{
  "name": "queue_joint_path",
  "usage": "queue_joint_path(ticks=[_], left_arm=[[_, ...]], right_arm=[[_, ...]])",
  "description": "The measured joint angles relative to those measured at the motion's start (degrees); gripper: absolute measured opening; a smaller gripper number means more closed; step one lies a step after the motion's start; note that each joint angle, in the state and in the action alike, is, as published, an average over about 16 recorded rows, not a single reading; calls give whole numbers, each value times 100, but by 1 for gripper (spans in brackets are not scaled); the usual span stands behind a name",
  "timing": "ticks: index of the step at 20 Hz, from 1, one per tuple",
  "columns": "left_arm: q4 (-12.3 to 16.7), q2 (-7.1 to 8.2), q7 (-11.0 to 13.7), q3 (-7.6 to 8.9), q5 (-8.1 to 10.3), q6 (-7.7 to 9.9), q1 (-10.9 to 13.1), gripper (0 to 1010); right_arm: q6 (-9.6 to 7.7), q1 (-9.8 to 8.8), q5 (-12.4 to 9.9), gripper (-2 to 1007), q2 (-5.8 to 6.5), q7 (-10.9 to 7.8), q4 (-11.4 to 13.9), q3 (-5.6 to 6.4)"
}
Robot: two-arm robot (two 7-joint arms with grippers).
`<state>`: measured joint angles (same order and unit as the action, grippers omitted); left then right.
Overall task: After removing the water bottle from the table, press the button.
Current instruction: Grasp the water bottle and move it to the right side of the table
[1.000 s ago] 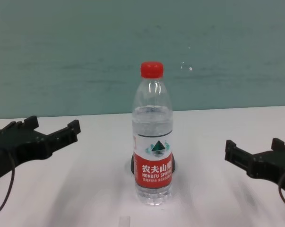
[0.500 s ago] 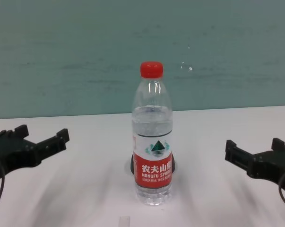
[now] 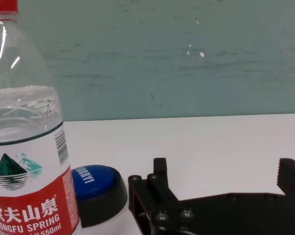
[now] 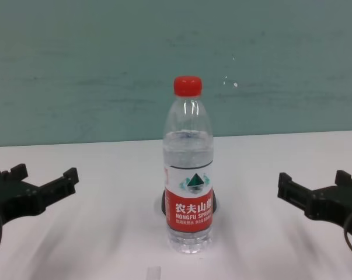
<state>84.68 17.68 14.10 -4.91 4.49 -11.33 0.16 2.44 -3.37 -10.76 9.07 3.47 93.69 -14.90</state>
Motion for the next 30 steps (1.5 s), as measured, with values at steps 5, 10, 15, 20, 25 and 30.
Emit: queue_joint_path(ticks=[5,10,15,20,25,30], left_arm=[[-39,-23,-75,49,-111,-25,-11,1003],[-60,-31,-126,85,-206,-41,-24,1003],[-68,-32,-137,102,-246,-47,-28,1003],[-68,-34,-135,101,-248,-47,-29,1003],[-65,-37,-132,101,-233,-43,-29,1003],[-63,-39,-130,101,-226,-40,-29,1003]], right_arm=[[0,0,0,1000,0,0,0,0],[0,0,0,1000,0,0,0,0],[0,0,0,1000,0,0,0,0],[0,0,0,1000,0,0,0,0],[-3,1,19,1000,-8,-19,20,0],[-35,27,84,1000,-43,-106,102,-22]])
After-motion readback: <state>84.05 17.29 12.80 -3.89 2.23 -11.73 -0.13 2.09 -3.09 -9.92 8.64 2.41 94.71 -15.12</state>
